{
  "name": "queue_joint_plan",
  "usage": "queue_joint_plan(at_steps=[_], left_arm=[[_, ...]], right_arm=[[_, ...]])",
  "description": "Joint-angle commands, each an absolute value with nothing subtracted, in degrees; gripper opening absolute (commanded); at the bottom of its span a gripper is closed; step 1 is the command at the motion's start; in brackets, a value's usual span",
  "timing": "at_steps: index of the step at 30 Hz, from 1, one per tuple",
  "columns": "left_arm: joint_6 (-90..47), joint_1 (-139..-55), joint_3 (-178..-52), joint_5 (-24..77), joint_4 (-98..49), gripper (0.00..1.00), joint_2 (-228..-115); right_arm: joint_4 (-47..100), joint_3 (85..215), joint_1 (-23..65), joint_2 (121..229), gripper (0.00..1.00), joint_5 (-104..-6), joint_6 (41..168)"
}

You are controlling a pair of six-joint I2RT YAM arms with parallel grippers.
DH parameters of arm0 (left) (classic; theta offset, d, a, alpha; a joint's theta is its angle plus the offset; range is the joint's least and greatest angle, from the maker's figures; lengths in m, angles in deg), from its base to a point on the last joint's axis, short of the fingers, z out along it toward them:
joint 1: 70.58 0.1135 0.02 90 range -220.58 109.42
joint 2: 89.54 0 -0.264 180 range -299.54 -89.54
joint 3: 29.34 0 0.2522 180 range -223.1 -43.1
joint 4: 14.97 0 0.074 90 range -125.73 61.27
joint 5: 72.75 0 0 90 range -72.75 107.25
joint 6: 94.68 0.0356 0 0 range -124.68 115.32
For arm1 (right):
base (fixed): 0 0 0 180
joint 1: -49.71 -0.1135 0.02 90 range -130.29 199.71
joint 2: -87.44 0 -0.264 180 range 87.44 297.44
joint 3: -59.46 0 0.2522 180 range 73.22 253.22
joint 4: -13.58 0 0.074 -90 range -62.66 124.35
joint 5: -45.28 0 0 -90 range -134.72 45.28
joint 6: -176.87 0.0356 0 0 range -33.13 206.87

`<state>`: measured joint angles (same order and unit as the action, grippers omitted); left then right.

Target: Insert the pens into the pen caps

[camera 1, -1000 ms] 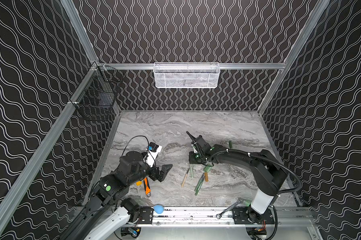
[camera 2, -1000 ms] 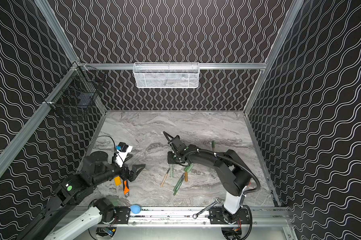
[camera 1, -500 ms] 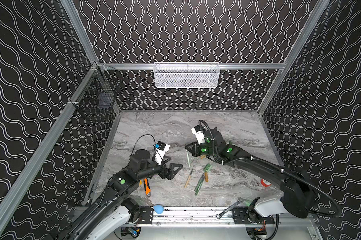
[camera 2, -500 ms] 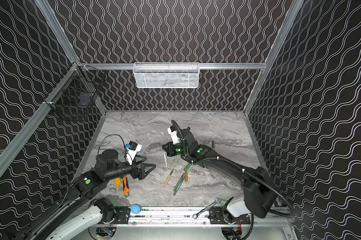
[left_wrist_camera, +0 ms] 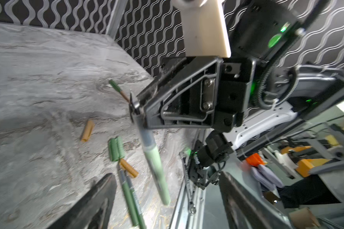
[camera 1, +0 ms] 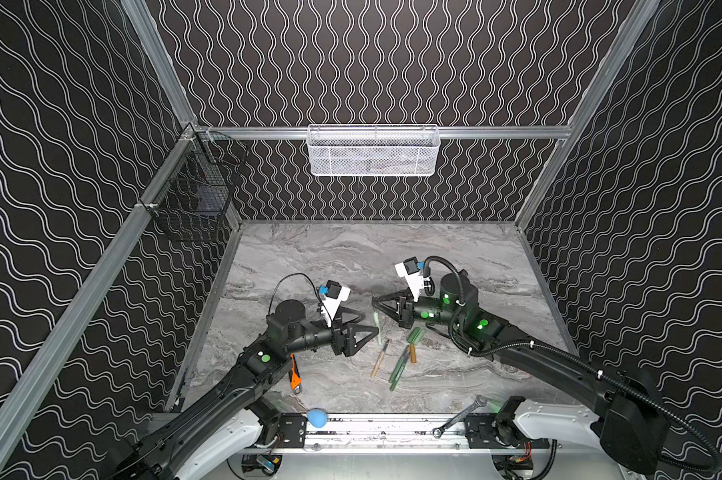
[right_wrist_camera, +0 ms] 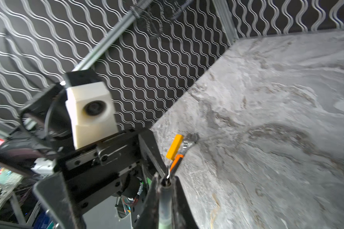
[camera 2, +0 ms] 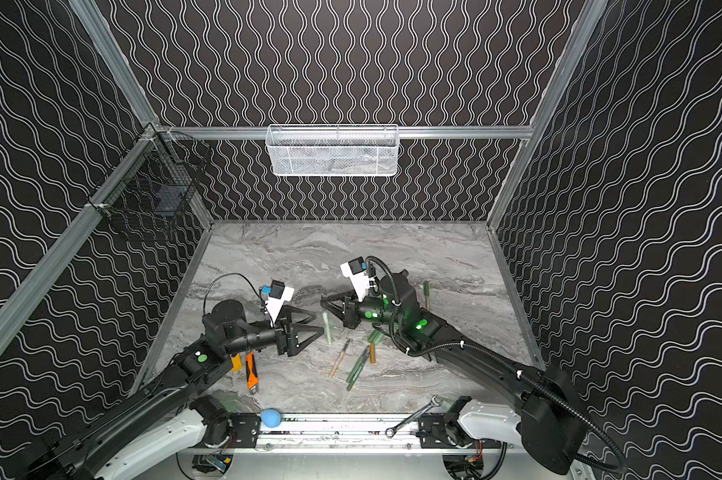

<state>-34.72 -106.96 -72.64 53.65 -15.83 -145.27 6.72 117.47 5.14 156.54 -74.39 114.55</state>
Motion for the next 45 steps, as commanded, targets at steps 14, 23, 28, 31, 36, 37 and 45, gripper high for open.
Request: queue_joint_plan(at_steps=[14,23,28,31,36,37,45], left_arm=[[-35.8,-109.2,-72.1,58.7,-6.9,0.42,-147.7],[-34.8,-109.2,-72.3,58.3,-8.9,0.13,-146.3],[-33.6,-109.2,-73.3,57.0,-12.7,0.0,-144.8],[-32.7,-109.1,-74.8,55.2,-17.5,0.0,-144.2],[-29.7,-109.0,-78.7,49.8,-30.8,0.0,-143.3],[-29.2,-108.8,-79.4,48.0,-33.6,0.0,-143.1],[-26.8,-106.1,-82.8,41.8,-47.5,0.0,-139.6]], right_arm=[[-17.2,113.6,4.9,156.1,0.12,-79.1,121.9],[-16.9,112.4,5.0,155.6,0.12,-76.4,122.6],[-14.2,111.5,5.0,154.3,0.14,-73.6,122.1],[-10.0,111.3,5.2,153.0,0.27,-71.3,121.1],[2.9,111.1,8.1,150.0,0.67,-63.6,121.0],[4.7,110.7,8.8,149.4,0.71,-62.0,121.4],[38.9,115.6,15.7,153.4,0.74,-44.2,120.5]])
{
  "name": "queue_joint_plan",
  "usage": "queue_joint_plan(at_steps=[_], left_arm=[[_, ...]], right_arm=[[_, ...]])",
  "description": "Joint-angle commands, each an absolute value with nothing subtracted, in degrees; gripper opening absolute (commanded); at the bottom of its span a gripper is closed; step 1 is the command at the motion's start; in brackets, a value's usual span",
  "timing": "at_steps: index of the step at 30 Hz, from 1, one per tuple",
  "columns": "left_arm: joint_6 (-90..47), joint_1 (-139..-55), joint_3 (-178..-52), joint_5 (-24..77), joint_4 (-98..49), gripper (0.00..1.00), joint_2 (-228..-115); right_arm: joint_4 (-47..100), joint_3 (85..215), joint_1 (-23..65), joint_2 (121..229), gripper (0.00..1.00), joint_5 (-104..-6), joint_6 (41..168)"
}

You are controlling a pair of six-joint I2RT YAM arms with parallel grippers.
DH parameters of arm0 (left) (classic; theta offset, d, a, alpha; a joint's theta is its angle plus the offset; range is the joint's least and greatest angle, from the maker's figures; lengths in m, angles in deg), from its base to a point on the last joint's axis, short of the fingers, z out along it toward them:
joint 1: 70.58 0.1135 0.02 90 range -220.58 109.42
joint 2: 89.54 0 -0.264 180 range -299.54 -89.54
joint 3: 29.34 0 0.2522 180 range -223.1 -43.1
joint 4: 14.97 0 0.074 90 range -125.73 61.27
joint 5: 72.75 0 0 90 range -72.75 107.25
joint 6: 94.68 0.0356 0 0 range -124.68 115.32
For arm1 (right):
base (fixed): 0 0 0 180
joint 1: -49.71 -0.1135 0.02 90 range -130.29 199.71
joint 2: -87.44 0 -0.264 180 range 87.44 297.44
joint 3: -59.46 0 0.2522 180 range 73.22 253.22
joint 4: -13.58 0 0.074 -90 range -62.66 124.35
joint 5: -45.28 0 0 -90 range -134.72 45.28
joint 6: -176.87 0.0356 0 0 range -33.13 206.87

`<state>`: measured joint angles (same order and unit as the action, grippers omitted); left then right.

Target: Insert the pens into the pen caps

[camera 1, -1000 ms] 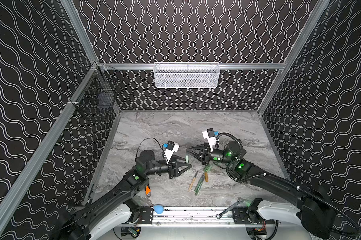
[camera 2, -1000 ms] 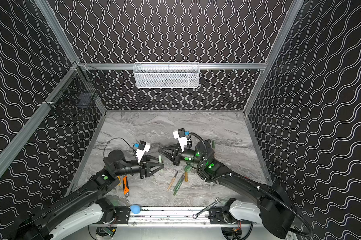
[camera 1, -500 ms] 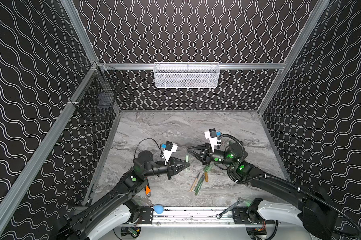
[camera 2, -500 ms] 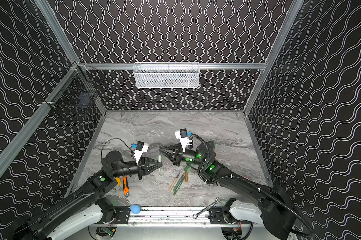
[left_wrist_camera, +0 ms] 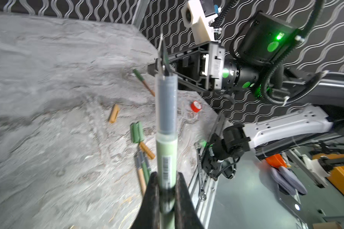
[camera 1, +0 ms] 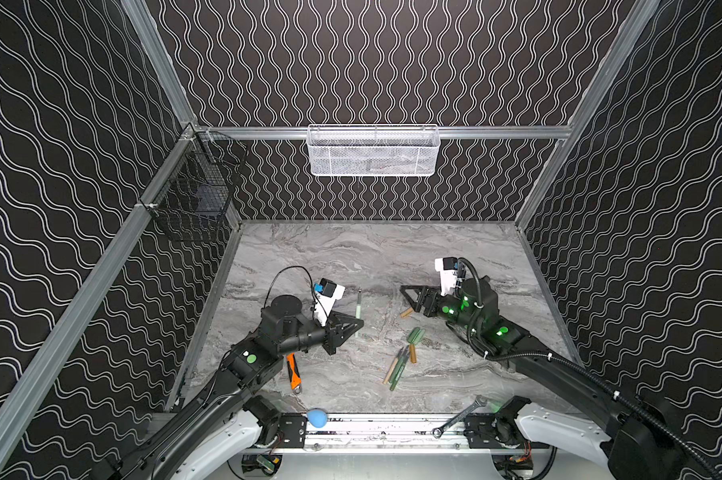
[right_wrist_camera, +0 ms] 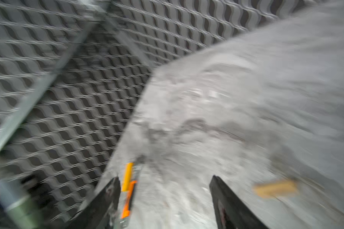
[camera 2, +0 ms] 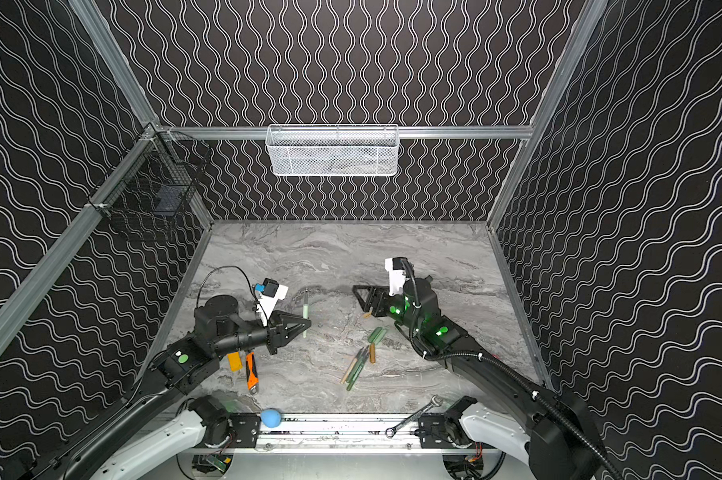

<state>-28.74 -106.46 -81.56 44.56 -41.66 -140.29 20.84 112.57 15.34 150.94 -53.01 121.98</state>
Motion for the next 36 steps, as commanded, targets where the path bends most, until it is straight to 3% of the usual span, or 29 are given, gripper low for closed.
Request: queue_joint_plan(at_steps=[1,5,11,36], left_arm=[[-26.2,-106.0,-83.4,41.9,-48.8,0.0,-139.5],[-22.7,-106.0,-86.9,43.0,-55.9,0.0,-139.6],[-18.8,-106.1,-88.6,47.7,-59.1,0.0,-138.8],[-18.0,-106.0,-87.2,47.5,-57.8,0.0,-137.4]], right_arm=[[43.4,117.4,15.8,155.3,0.74,-41.9,120.1],[54.8,122.5,15.8,164.2,0.71,-38.0,118.9],[56.9,123.9,15.8,171.6,0.64,-39.7,119.3],[51.8,123.5,15.6,181.0,0.36,-44.9,120.4]])
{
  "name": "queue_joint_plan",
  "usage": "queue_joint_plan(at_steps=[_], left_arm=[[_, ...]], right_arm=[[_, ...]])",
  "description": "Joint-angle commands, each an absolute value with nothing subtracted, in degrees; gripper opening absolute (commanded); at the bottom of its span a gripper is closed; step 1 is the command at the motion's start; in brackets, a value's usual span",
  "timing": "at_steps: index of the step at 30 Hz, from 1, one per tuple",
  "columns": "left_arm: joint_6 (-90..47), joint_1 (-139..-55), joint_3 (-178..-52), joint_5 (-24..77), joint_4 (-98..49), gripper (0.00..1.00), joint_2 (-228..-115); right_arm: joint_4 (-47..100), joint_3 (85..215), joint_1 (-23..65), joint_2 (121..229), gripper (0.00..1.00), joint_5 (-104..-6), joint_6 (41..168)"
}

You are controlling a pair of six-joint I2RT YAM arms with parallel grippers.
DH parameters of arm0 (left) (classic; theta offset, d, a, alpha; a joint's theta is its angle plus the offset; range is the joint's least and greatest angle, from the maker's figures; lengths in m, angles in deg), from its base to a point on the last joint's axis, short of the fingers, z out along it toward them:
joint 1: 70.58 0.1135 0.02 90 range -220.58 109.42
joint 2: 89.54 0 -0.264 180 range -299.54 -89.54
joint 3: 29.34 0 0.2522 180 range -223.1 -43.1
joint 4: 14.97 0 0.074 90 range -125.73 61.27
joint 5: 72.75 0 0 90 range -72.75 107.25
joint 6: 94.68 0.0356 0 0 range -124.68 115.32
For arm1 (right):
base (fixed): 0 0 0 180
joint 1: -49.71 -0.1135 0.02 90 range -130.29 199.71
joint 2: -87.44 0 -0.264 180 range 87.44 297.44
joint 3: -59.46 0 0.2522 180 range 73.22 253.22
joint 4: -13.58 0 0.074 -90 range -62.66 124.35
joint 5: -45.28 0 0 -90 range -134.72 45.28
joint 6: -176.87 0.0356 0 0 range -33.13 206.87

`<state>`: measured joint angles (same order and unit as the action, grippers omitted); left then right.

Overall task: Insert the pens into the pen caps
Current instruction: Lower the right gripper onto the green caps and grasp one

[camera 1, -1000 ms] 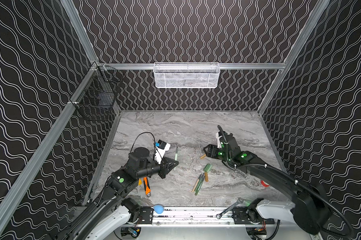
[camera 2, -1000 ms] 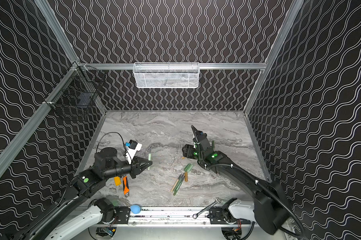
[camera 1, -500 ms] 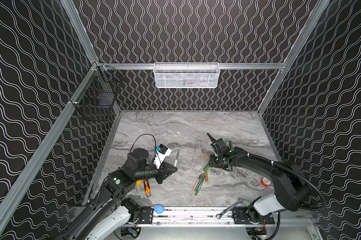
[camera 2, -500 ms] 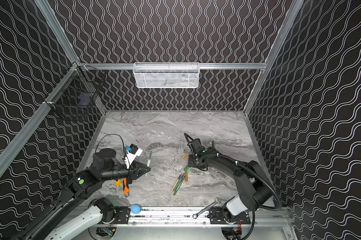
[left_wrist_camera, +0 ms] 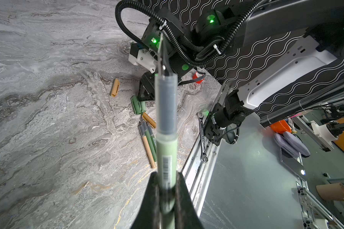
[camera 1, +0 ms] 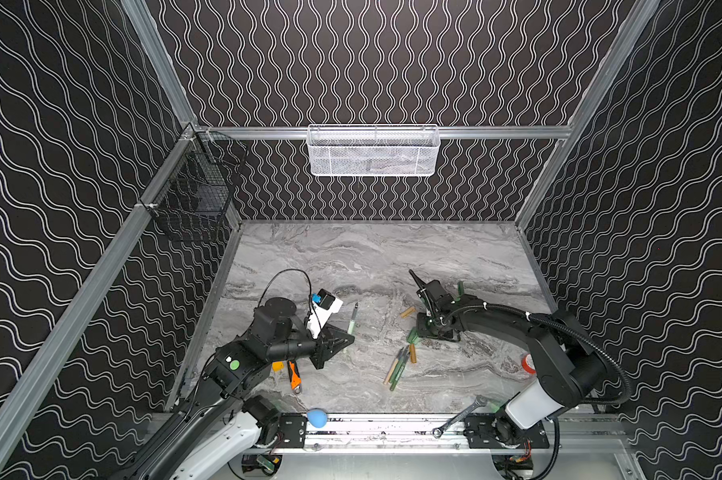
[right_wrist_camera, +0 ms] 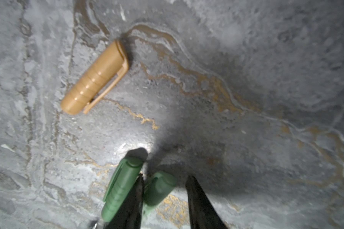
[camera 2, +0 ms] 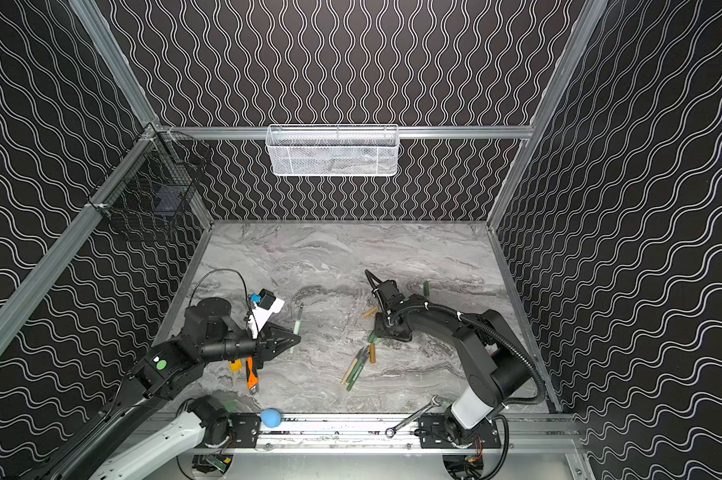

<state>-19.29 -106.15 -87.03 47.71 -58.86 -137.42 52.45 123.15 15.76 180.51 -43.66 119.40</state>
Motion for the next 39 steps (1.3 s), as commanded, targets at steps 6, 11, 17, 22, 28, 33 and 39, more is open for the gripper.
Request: queue_joint_plan(at_steps=[6,11,17,22,28,33,39], left_arm=[[-18.0,-106.1,-87.3,47.6,-57.9,0.0,-137.4],[-17.9,-106.0,-87.2,47.4,-57.9,0.0,-137.3],[-18.2,-106.1,-87.1,47.3,-57.8,0.0,-137.2],[-18.9,-106.0,-87.0,48.3,-56.7,0.0,-138.6],[-20.4,-106.0,-86.6,49.9,-53.9,0.0,-141.2],[-20.4,-106.0,-86.6,49.4,-54.0,0.0,-141.3],[-20.3,-106.0,-86.5,49.2,-54.2,0.0,-141.2]], right_arm=[[51.9,123.7,14.4,181.1,0.28,-44.8,120.9],[52.0,123.7,14.2,181.1,0.25,-44.2,121.1],[53.2,124.1,14.3,180.4,0.22,-42.8,120.2],[54.0,124.5,14.3,177.6,0.2,-41.6,118.8],[54.4,124.7,14.5,175.3,0.19,-40.9,117.5],[54.5,124.1,14.6,176.6,0.24,-41.0,116.9],[53.3,123.5,14.6,179.0,0.27,-43.6,115.3]])
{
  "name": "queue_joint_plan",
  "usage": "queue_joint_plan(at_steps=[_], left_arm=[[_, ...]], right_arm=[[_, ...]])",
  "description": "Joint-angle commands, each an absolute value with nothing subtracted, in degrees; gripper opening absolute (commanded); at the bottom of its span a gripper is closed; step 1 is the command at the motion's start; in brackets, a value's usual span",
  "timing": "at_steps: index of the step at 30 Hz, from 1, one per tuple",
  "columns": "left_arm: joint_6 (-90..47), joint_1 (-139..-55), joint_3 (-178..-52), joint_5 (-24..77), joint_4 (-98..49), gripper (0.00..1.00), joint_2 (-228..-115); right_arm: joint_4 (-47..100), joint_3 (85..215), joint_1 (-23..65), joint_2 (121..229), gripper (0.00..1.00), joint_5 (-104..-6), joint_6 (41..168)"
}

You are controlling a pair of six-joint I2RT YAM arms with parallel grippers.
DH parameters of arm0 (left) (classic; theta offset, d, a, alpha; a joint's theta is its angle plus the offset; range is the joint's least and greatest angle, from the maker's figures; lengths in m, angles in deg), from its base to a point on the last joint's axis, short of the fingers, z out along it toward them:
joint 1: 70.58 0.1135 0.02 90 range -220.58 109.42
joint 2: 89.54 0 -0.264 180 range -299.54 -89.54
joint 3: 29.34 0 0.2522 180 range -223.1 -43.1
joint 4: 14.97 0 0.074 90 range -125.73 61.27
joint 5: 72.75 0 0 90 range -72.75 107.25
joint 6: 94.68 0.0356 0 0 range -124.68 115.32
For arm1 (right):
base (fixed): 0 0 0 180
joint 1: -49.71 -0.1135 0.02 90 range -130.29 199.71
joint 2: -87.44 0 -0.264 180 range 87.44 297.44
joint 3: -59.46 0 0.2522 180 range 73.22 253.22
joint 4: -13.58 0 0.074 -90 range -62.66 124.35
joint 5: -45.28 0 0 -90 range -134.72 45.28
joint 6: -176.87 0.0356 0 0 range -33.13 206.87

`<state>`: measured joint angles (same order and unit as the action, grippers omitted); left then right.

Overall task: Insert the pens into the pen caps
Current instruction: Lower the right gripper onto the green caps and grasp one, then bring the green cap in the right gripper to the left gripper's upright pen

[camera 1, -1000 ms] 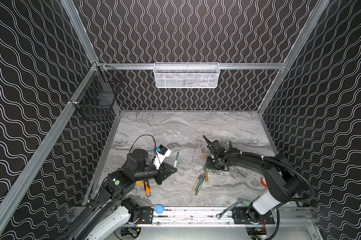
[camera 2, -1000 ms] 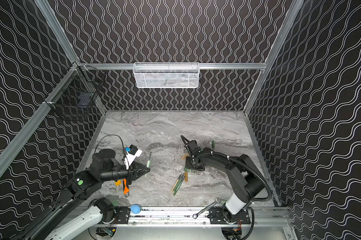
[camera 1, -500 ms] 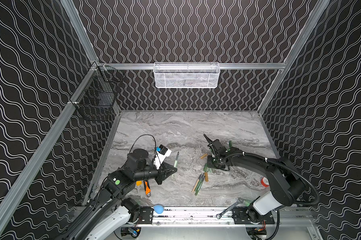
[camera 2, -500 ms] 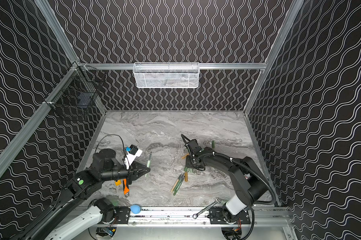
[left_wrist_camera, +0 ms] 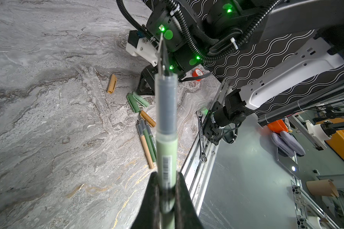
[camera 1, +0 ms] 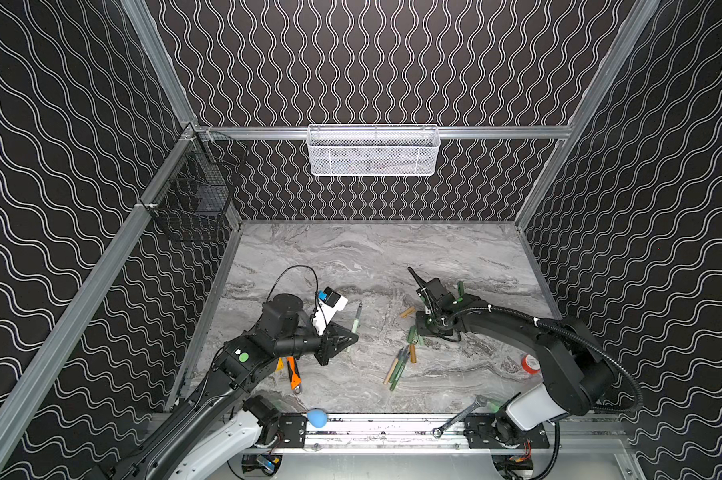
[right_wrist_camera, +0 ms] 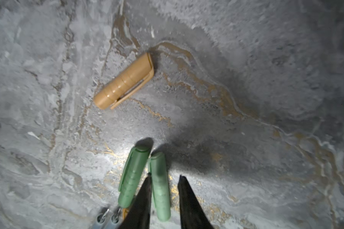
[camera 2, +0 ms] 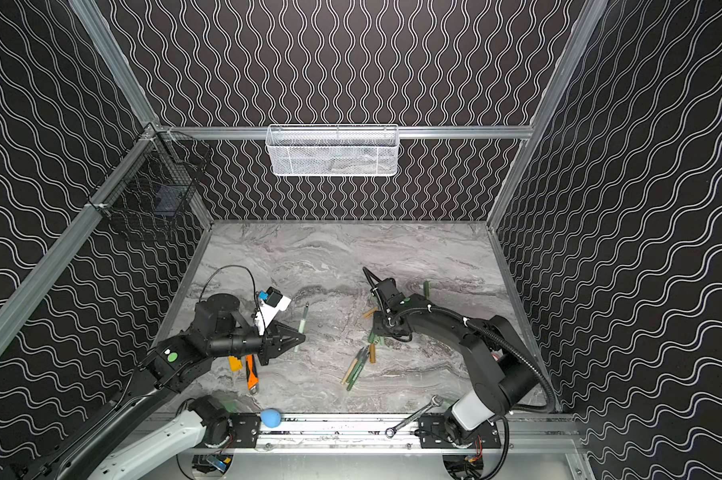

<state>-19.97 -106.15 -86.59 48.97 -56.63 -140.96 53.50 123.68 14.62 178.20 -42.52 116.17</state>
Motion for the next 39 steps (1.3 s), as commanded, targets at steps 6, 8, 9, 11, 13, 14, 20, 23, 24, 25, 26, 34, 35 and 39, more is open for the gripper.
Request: queue_joint_plan(at_steps=[6,8,9,11,13,14,20,23,24,25,26,34,35,39], left_arm=[[-20.4,-106.0,-86.6,49.1,-54.2,0.0,-141.5],[-20.4,-106.0,-86.6,49.1,-54.2,0.0,-141.5],[-20.4,-106.1,-86.7,49.1,-54.2,0.0,-141.5],[-20.5,-106.1,-86.7,49.1,-54.2,0.0,-141.6],[-20.4,-106.0,-86.8,49.2,-54.1,0.0,-141.9],[-20.4,-106.0,-86.9,49.2,-54.1,0.0,-142.0],[-21.9,-106.0,-86.3,49.9,-51.9,0.0,-143.1],[-24.2,-106.0,-85.0,51.0,-48.1,0.0,-143.8],[-25.3,-106.1,-84.3,51.5,-46.3,0.0,-144.0],[-26.2,-106.2,-83.6,51.7,-44.4,0.0,-144.4],[-27.1,-106.4,-83.0,51.8,-42.8,0.0,-144.6],[-29.4,-109.7,-78.1,49.5,-31.7,0.0,-148.0],[-29.4,-109.9,-77.5,49.4,-30.5,0.0,-148.3],[-30.2,-110.0,-75.0,49.8,-25.3,0.0,-148.9]], right_arm=[[52.1,123.3,14.6,181.2,0.24,-44.9,115.0],[52.1,123.4,14.6,181.7,0.2,-45.0,114.8],[52.1,123.4,14.6,181.9,0.19,-45.1,114.8],[52.2,123.4,14.6,182.2,0.17,-45.3,114.6],[52.2,123.4,14.6,182.4,0.13,-45.3,114.6],[52.3,123.5,14.6,182.2,0.12,-45.3,114.6],[53.6,124.7,14.6,179.6,0.07,-44.5,114.5],[53.9,125.4,14.6,176.7,0.06,-43.9,114.2],[53.8,125.8,14.6,175.3,0.06,-43.8,113.9],[53.1,125.8,14.6,173.7,0.05,-43.8,113.4],[52.1,125.5,14.5,172.1,0.05,-44.0,113.2],[33.7,123.6,14.2,159.5,0.04,-54.7,112.8],[31.0,123.3,14.1,158.6,0.04,-56.3,113.3],[17.9,120.8,12.8,155.7,0.04,-60.5,116.6]])
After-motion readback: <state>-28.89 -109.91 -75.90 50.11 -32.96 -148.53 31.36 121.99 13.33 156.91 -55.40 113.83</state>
